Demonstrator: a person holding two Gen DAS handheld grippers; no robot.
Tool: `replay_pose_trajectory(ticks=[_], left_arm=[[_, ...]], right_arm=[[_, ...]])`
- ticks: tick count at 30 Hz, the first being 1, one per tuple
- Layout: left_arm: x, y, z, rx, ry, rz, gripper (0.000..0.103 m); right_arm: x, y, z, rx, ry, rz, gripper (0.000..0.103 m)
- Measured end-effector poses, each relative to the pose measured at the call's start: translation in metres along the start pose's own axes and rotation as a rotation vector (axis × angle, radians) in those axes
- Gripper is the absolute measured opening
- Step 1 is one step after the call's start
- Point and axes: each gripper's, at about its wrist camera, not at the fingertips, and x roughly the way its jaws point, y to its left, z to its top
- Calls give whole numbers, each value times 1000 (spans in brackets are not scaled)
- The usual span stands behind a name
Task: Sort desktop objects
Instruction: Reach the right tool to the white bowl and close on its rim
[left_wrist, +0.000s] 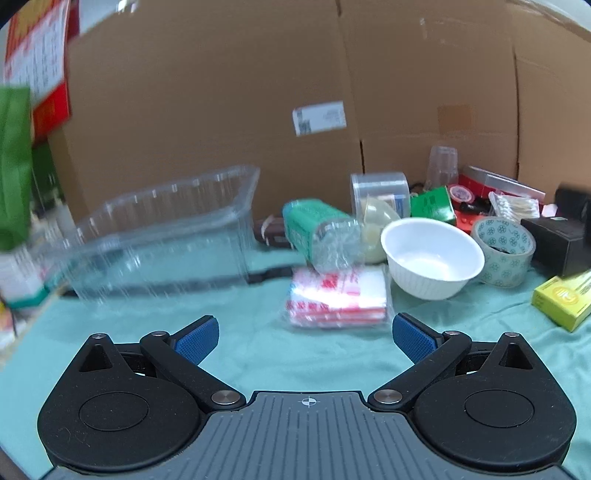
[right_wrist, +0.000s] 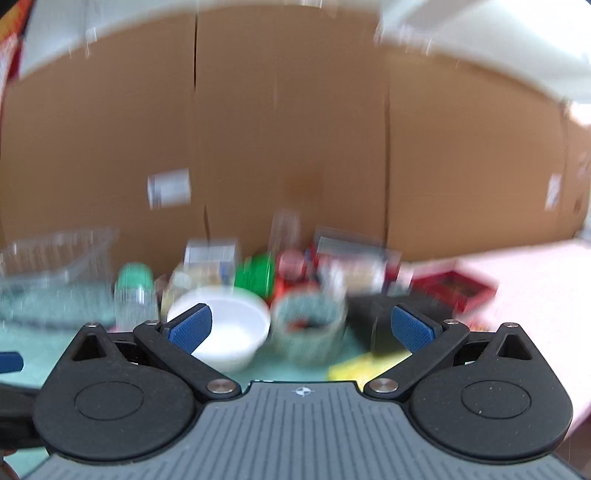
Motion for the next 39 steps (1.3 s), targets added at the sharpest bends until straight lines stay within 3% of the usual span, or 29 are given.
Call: replay_pose_trajectory(ticks=[3, 6, 8, 10, 13, 16, 20, 21, 23, 25, 29, 31, 39], left_arm=[[-6, -6, -3, 55, -99, 37, 103], [0, -8, 0, 60, -81, -11, 101], [8, -5, 1, 33, -54, -70, 83], [19, -4, 0, 18, -25, -100, 73], [32, -5, -2, 14, -6, -114, 67], [39, -6, 0, 8, -17, -133, 65], [45, -13, 7, 21, -44, -178, 56], [48, -16, 10, 20, -44, -195, 51], [55, -21, 14, 18, -27, -234, 28], [63, -26, 18, 4, 0, -276, 22], [73, -36, 21, -18, 22, -305, 19], [78, -38, 23, -36, 33, -303, 14], [102, -33, 32, -140, 102, -315, 14]], right_arm=[[1, -3, -4, -46, 5, -18, 103], [14, -5, -10, -80, 52, -15, 103], [21, -6, -12, -79, 75, 5, 103], [27, -8, -13, -64, 100, 53, 102], [34, -9, -13, -40, 133, 115, 96], [48, -8, -12, -21, 181, 168, 87], [70, -10, -14, 38, 269, 257, 64], [76, -12, -15, 61, 290, 281, 57], [86, -15, -17, 101, 323, 315, 48], [94, -17, -18, 129, 346, 330, 41], [109, -27, -20, 220, 371, 356, 33], [118, -31, -21, 262, 394, 363, 32], [143, -35, -33, 361, 467, 357, 30]])
